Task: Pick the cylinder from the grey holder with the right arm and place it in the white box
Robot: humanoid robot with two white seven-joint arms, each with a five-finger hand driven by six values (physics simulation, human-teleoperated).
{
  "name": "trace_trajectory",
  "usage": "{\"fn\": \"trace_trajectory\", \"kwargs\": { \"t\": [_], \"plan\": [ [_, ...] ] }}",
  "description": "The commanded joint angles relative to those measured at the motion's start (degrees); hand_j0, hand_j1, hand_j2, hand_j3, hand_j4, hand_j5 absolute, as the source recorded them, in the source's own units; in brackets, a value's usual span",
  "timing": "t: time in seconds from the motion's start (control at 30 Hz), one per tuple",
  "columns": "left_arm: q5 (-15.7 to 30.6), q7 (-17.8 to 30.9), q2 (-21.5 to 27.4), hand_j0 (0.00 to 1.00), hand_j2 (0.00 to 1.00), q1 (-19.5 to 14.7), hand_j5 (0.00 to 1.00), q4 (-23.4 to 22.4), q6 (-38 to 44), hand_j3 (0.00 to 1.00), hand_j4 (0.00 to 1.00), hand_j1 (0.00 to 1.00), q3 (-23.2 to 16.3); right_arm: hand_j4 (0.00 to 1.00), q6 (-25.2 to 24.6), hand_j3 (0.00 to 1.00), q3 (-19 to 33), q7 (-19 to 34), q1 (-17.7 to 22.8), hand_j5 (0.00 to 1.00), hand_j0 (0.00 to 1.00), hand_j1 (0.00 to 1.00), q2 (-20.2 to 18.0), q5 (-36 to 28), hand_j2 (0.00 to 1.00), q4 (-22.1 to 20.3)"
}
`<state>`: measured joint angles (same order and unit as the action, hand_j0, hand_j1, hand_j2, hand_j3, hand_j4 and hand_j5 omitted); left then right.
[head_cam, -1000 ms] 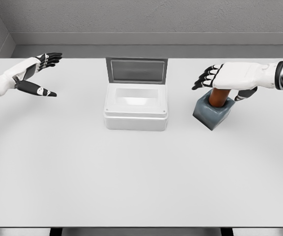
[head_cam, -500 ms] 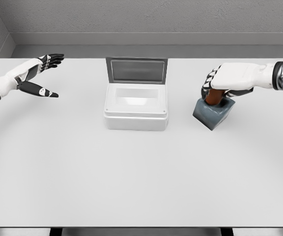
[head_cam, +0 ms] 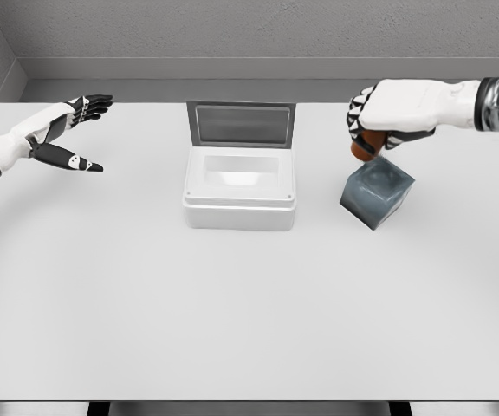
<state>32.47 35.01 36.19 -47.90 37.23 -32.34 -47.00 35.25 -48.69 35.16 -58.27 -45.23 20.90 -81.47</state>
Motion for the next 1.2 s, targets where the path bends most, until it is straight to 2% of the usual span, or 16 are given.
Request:
{"fn": "trace_trajectory", "kwargs": {
  "t": [0.0, 0.03, 0.1, 0.2, 0.47, 0.73, 1.17],
  "plan": [
    [0.4, 0.0, 0.0, 1.00, 1.00, 0.0, 1.00, 0.0, 0.1, 1.00, 1.00, 1.00, 0.2, 0.14, -0.2, 0.14, -0.1, -0.2, -0.1, 0.14, 0.14, 0.14, 4.9, -0.9, 0.14, -0.1],
    [0.4, 0.0, 0.0, 1.00, 1.00, 0.0, 1.00, 0.0, 0.1, 1.00, 1.00, 1.00, 0.2, 0.14, -0.2, 0.14, -0.2, -0.2, -0.4, 0.14, 0.14, 0.14, 6.3, -0.9, 0.14, -0.1],
    [0.4, 0.0, 0.0, 1.00, 1.00, 0.0, 1.00, 0.0, 0.1, 1.00, 1.00, 1.00, 0.2, 0.14, -0.2, 0.14, -3.7, -0.2, -1.8, 0.14, 0.14, 0.14, 8.7, -0.9, 0.14, -0.1],
    [0.2, 0.0, -0.1, 1.00, 1.00, 0.2, 1.00, 0.1, 0.1, 1.00, 1.00, 1.00, 0.2, 0.15, -0.2, 0.15, -4.6, -0.2, -2.4, 0.15, 0.15, 0.15, 11.0, -0.9, 0.15, 0.1],
    [0.2, 0.0, -0.1, 1.00, 1.00, 0.3, 1.00, 0.1, 0.1, 1.00, 1.00, 1.00, 0.1, 0.18, -0.2, 0.18, -4.9, -0.2, -3.0, 0.18, 0.18, 0.18, 12.5, -0.9, 0.18, 0.4],
    [0.1, 0.0, -0.1, 1.00, 1.00, 0.5, 1.00, 0.4, -0.1, 1.00, 1.00, 1.00, 0.1, 0.17, -0.2, 0.17, -5.0, -0.2, -3.3, 0.17, 0.17, 0.17, 15.1, -0.8, 0.17, 4.5],
    [0.1, 0.0, -0.3, 1.00, 1.00, 1.0, 1.00, 0.7, -0.5, 1.00, 1.00, 1.00, 0.2, 0.18, -0.2, 0.18, -6.5, -0.2, -3.5, 0.18, 0.18, 0.18, 16.3, -0.7, 0.18, 8.4]
  ]
}}
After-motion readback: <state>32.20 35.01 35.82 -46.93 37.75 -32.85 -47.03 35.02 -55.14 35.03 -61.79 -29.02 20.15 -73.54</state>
